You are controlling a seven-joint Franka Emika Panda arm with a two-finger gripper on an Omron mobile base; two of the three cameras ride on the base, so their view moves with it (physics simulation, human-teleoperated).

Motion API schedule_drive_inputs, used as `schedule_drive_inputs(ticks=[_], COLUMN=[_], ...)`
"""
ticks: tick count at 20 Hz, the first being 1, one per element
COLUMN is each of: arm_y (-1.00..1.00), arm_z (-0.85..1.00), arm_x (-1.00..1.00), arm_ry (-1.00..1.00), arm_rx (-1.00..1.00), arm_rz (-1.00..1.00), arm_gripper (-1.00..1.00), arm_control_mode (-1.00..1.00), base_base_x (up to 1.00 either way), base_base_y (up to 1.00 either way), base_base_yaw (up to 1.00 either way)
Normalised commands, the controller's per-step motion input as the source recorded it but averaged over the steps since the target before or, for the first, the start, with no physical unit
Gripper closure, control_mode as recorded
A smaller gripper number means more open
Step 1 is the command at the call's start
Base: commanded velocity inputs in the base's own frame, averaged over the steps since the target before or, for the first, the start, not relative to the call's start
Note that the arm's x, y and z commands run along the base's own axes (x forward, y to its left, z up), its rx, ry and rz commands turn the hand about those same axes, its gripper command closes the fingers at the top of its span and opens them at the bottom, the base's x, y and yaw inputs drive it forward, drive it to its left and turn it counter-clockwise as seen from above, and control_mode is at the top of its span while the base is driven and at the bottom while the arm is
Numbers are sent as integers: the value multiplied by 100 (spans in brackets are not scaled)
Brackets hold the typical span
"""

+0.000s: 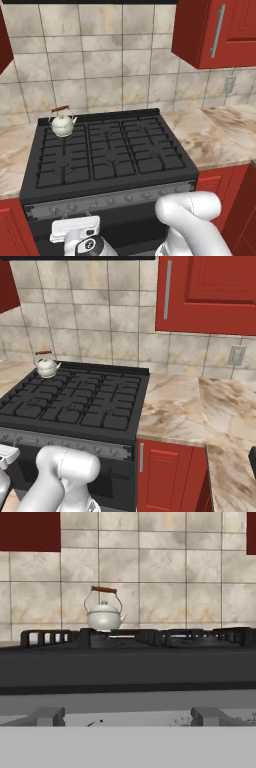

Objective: Turn on the rear left burner of the stove.

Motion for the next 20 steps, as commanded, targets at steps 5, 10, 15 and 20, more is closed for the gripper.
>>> schedule_drive_inputs(ticks=[5,10,15,20], arm_y=[13,1,0,7], arm_z=[-20,-18,-19,-28], arm_x=[18,25,30,27], arm_ry=[0,0,0,0], arm_rx=[0,1,1,0], arm_rz=[0,0,0,0], arm_gripper=[-100,-100,-100,-100], arm_control_mode=[-100,-100,-100,-100], base_base_x=[0,0,0,0], base_base_y=[0,0,0,0], base_base_yaw=[0,0,0,0])
